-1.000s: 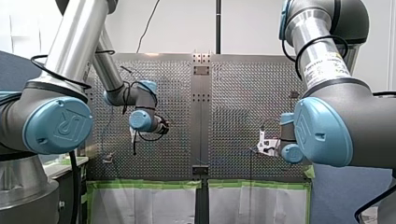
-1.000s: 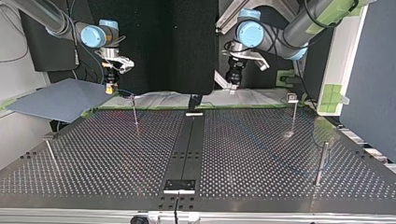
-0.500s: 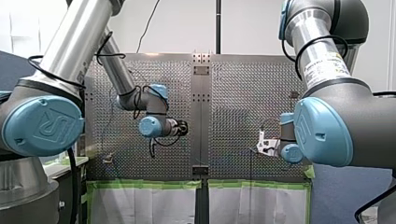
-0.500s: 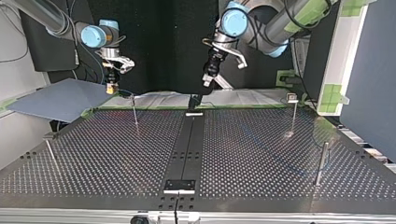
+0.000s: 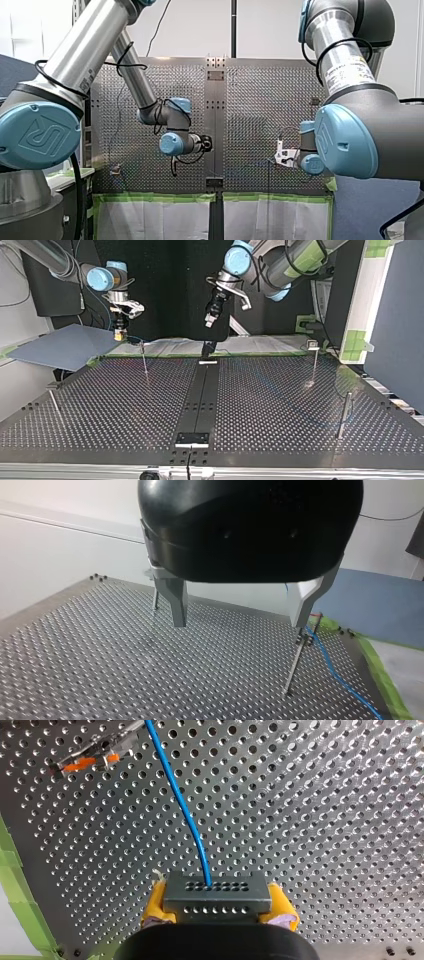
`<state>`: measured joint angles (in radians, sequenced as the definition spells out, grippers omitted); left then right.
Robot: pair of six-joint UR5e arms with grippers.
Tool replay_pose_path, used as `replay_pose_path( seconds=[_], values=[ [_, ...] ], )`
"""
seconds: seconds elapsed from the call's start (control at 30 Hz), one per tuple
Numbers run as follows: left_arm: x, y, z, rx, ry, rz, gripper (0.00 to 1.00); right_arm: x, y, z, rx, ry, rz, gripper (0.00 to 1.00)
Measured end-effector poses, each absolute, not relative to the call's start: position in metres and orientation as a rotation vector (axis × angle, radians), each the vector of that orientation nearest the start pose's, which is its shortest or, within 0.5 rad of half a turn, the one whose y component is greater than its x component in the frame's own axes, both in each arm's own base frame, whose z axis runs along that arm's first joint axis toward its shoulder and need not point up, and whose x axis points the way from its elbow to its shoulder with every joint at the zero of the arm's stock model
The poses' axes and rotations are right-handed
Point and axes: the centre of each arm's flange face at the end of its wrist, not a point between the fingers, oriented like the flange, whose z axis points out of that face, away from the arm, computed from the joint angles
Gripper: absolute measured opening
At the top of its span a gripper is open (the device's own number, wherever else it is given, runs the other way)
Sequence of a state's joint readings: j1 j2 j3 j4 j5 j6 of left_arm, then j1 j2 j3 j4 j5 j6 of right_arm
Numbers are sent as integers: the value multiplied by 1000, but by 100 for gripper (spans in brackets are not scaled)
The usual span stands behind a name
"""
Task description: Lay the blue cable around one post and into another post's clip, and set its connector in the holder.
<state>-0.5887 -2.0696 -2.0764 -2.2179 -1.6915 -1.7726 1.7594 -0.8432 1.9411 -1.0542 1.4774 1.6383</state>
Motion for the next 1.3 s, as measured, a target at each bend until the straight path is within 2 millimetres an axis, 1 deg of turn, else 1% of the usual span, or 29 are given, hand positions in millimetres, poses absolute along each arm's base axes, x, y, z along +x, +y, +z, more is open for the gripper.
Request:
replay_pose_path(
  seconds=[0.1,0.23,0.4,0.6,0.7,0.83,0.93,1.2,1.3],
  values=[
    [356,-384,89,222,1670,-489,100,245,-519,27,1425,-1151,1439,0],
    [361,-385,85,212,1672,-480,100,246,-519,27,1426,-1151,1440,0],
    [359,-387,79,214,1683,-482,100,247,-518,27,1427,-1150,1442,0],
    [358,-389,63,221,1708,-477,100,248,-518,27,1429,-1148,1443,0],
    [361,-391,62,217,1706,-482,100,248,-518,27,1430,-1148,1444,0],
    [368,-395,66,204,1696,-490,100,249,-517,27,1430,-1147,1446,0],
    [370,-397,67,195,1695,-500,100,249,-517,27,1430,-1147,1447,0],
    [369,-398,58,191,1712,-502,100,250,-517,27,1429,-1146,1448,0],
    [372,-402,53,194,1716,-504,100,250,-517,27,1429,-1147,1448,0]
  ],
)
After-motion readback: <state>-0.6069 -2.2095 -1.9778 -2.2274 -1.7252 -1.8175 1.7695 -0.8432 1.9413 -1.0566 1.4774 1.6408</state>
